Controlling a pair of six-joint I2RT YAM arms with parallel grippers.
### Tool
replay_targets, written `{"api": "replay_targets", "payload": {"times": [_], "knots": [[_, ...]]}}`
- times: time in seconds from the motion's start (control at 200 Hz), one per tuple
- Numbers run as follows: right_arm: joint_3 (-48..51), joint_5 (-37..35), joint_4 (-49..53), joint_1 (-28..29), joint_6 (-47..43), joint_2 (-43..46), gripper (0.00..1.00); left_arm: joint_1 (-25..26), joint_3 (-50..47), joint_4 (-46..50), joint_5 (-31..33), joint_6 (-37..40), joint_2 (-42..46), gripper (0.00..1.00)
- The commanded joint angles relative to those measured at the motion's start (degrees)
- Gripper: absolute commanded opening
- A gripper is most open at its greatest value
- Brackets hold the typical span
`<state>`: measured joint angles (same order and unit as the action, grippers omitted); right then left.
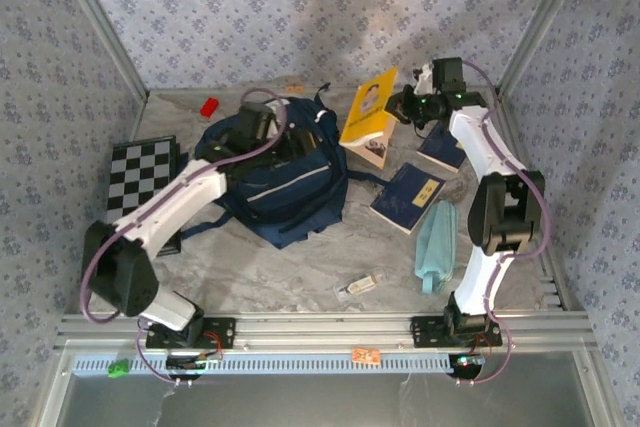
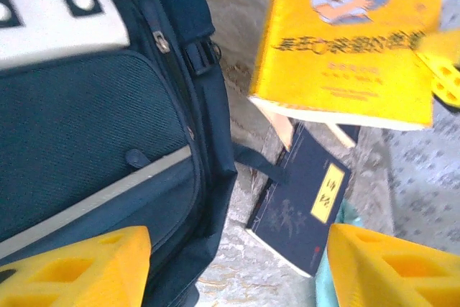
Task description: Pack the student bag
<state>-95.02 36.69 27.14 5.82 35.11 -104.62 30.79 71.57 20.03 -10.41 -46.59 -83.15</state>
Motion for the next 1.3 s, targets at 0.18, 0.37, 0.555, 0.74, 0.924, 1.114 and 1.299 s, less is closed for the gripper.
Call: {"api": "replay_targets", "payload": {"times": [0.18,0.37,0.555,0.74,0.924,1.114,1.299], "knots": [[7.9,9.2,-8.8,8.6,7.9,10.9,0.00,-9.5,-10.2,-3.7,-10.5,-3.7,10.6,0.76],[16.6,7.8,-13.9,16.9,10.2,10.7,0.00,-13.7,-17.0,-7.6,-13.1,-5.5,16.4,0.78],[22.5,6.0,-14.4,22.5,8.1,6.5,0.00,-13.8,-20.8,-6.0,-13.1,-6.9,16.6,0.74],[24.2,3.7,-13.1,26.5,5.4,2.7,0.11,-12.0,-24.3,-5.8,-11.6,-8.5,14.0,0.68],[26.1,-1.2,-8.9,26.4,5.0,4.9,0.47,-9.2,-25.1,-3.8,-8.7,-7.1,10.6,0.57],[27.7,-1.2,-7.7,27.0,7.2,4.4,0.63,-9.2,-26.7,-0.9,-6.0,-6.3,8.6,0.44],[27.3,0.7,-11.6,30.7,10.3,2.1,0.67,-9.3,-31.3,-3.5,-5.1,-8.2,10.5,0.42]]}}
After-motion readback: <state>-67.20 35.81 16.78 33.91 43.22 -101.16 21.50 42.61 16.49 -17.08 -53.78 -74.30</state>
